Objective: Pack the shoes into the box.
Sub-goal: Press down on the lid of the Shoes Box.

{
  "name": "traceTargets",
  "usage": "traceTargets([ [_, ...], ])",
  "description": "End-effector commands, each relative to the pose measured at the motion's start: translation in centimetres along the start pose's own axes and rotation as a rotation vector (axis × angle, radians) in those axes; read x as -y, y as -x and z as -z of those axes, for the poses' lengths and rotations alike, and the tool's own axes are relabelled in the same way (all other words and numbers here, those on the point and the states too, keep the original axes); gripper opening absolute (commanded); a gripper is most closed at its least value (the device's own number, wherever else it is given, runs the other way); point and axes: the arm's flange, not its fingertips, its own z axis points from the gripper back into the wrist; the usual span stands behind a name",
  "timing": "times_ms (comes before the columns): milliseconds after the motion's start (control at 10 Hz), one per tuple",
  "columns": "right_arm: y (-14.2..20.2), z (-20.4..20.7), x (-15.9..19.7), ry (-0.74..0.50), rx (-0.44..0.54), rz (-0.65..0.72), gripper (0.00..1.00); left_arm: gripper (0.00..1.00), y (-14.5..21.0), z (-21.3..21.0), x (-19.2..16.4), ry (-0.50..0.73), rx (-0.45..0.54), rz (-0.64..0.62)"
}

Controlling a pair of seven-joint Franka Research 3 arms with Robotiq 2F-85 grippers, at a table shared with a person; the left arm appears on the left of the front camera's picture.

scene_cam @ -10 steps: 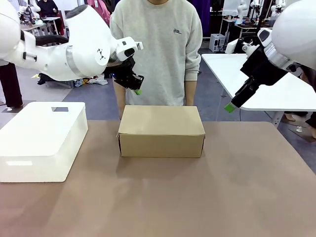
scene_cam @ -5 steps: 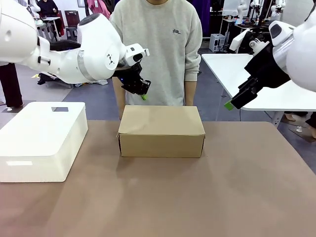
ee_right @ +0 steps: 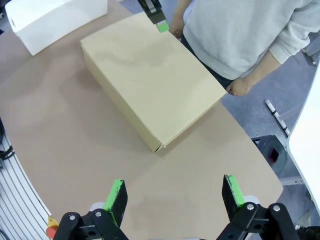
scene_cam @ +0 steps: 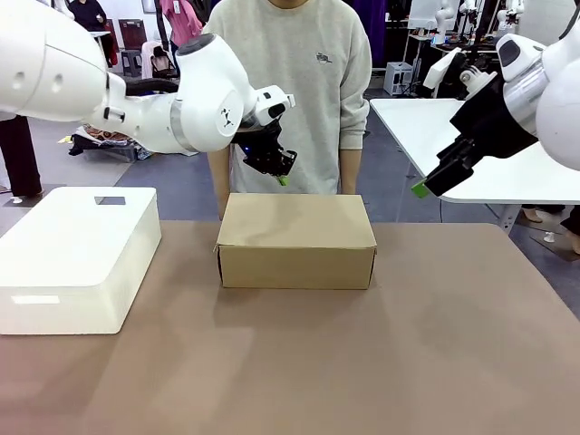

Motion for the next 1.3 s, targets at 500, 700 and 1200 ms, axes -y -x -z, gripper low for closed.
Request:
traceTargets([
  [500, 0.0, 0.1, -0.4, 0.003, -0.008, 0.020, 1.00, 0.00, -1.7, 6.3, -0.1, -0.055, 0.004, -0.016],
  [700, 0.0, 0.1, -0.4, 0.003, -0.008, 0.020, 1.00, 0.00, -1.5, 7.8, -0.3, -0.067, -0.003, -0.009],
  [1200, 0.0, 0.1, -0.4, 0.003, -0.008, 0.020, 1.00, 0.00, -1.2, 5.7, 0.2, -0.123, -0.020, -0.033],
])
